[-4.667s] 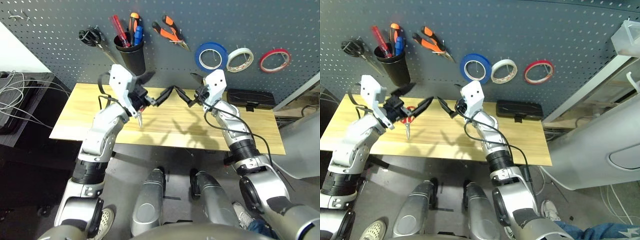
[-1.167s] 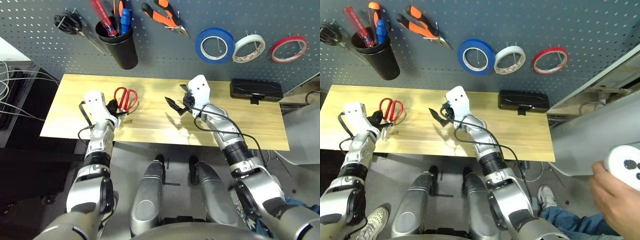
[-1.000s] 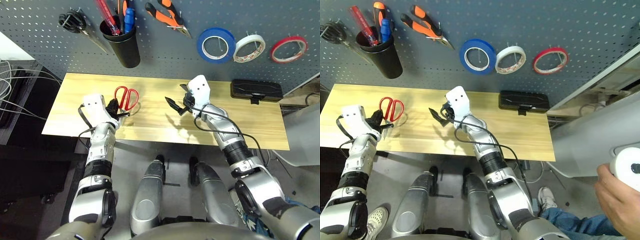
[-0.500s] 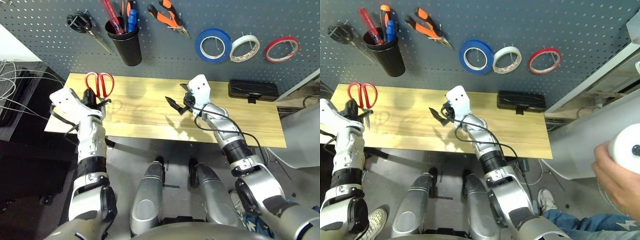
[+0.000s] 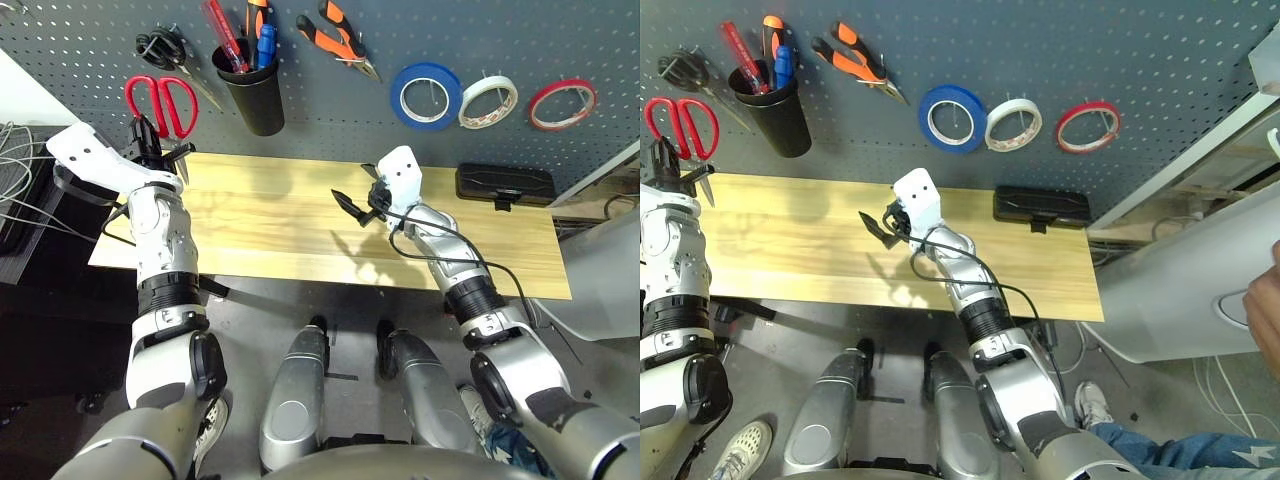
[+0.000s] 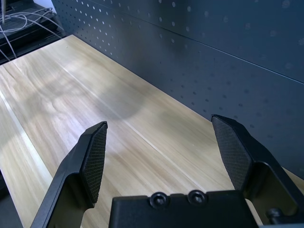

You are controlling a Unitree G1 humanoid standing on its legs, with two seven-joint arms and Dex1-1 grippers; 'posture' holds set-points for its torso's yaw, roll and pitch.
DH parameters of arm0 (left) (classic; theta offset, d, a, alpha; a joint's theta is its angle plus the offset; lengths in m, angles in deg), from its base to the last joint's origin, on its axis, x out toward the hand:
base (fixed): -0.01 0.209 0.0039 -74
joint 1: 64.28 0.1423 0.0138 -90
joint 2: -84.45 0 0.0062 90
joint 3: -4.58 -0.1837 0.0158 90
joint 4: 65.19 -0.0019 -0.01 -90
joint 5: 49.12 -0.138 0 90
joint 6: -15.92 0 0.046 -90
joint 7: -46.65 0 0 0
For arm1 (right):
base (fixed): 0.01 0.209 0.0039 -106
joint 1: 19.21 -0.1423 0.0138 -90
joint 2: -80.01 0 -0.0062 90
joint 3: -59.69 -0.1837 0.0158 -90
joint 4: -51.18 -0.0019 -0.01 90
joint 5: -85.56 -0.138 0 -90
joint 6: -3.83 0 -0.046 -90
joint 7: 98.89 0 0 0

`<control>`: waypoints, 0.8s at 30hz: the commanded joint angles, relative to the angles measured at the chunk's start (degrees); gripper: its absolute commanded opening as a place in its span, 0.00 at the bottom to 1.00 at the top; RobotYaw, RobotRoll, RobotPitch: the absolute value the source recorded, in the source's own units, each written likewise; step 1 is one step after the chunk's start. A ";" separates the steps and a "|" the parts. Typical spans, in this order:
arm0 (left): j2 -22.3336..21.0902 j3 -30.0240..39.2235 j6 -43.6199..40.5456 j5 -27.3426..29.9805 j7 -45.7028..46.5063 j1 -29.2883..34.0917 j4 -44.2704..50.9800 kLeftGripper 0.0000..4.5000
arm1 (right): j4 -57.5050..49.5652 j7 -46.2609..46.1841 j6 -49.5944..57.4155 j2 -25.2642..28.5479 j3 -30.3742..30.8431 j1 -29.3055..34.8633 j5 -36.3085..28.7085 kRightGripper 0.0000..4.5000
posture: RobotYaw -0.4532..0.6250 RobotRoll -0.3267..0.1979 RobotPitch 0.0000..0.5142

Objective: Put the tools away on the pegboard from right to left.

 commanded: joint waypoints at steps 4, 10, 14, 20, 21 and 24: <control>-0.22 -2.04 2.80 -1.78 -1.96 0.69 0.16 0.00 | 0.77 0.42 -0.70 0.12 -0.04 0.59 0.20 1.00 | 0.51 0.62 0.49; -0.25 -2.16 4.38 -1.97 -1.93 0.01 1.33 0.00 | 1.01 0.50 -0.91 0.38 -0.01 0.51 0.26 1.00 | 0.51 0.62 0.49; -1.13 -1.99 4.86 -2.78 -0.92 -0.75 1.14 0.00 | 1.04 0.56 -1.04 0.42 0.13 0.70 0.33 1.00 | 0.51 0.62 0.49; -2.08 -1.35 5.04 -2.78 -0.06 -1.72 -0.28 0.00 | 0.98 0.64 -1.02 0.33 0.19 0.86 0.37 1.00 | 0.51 0.62 0.49; -2.35 -1.31 5.03 -2.85 0.03 -2.03 -0.74 0.00 | 1.04 0.64 -1.06 0.35 0.18 0.88 0.40 1.00 | 0.51 0.62 0.49; -3.29 -1.32 4.36 -3.28 0.54 -2.99 -2.67 0.00 | 1.04 0.60 -1.01 0.36 0.20 0.88 0.45 1.00 | 0.51 0.62 0.49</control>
